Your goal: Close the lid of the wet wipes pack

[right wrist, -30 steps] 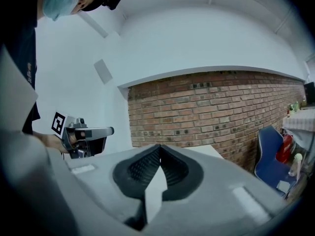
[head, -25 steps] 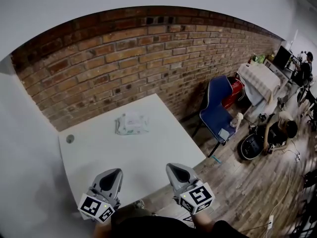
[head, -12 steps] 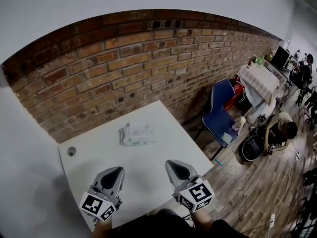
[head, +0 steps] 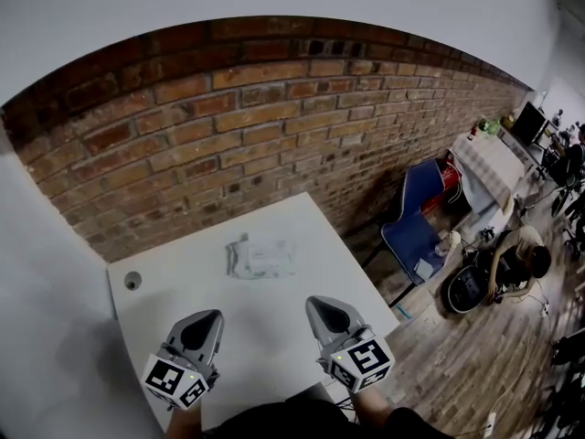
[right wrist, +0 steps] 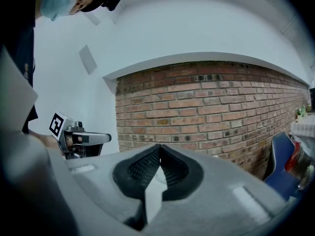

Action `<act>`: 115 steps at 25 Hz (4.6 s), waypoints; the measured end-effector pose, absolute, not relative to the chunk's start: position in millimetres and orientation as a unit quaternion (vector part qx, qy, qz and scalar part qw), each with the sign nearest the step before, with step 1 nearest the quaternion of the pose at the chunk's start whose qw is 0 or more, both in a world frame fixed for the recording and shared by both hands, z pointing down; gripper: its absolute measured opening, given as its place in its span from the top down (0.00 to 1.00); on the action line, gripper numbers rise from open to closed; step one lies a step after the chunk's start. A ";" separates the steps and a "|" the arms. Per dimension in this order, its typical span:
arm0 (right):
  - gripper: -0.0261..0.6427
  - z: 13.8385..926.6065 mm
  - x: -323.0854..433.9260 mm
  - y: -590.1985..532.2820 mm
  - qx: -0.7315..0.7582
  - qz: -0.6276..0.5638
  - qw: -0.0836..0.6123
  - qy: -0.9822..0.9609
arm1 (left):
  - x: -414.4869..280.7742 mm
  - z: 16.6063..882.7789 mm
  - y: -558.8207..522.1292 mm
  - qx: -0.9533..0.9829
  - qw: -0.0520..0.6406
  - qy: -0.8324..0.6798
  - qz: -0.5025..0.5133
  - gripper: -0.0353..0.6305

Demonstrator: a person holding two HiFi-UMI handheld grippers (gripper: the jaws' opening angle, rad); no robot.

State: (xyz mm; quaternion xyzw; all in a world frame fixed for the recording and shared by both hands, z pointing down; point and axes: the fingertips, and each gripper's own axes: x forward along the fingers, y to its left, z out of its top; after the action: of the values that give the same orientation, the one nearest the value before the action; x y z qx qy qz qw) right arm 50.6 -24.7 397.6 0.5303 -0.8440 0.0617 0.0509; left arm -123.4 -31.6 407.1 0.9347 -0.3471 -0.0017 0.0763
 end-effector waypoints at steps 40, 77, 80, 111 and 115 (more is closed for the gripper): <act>0.96 510.7 93.0 -263.7 0.417 0.102 0.133 -0.893 | -52.4 547.3 -201.8 0.883 0.163 -0.432 0.087 0.95; 0.96 665.9 71.8 -336.1 0.299 0.215 0.339 -0.866 | -56.9 623.4 -227.5 0.861 0.244 -0.431 0.115 0.95; 0.96 670.5 68.6 -337.3 0.273 0.220 0.352 -0.868 | -56.7 625.3 -227.1 0.860 0.246 -0.432 0.115 0.95; 0.96 587.1 32.1 -294.8 0.258 0.161 0.255 -0.918 | -56.0 618.0 -218.8 0.858 0.255 -0.430 0.115 0.95; 0.96 579.2 28.0 -283.2 0.261 0.161 0.250 -0.919 | -55.0 614.1 -215.5 0.860 0.254 -0.427 0.114 0.95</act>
State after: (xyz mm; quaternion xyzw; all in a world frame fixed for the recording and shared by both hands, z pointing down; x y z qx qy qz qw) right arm 28.0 -283.2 579.2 0.2607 -0.9186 0.1605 0.2498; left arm -55.0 -215.5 614.1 0.8603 -0.4270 0.1135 0.2543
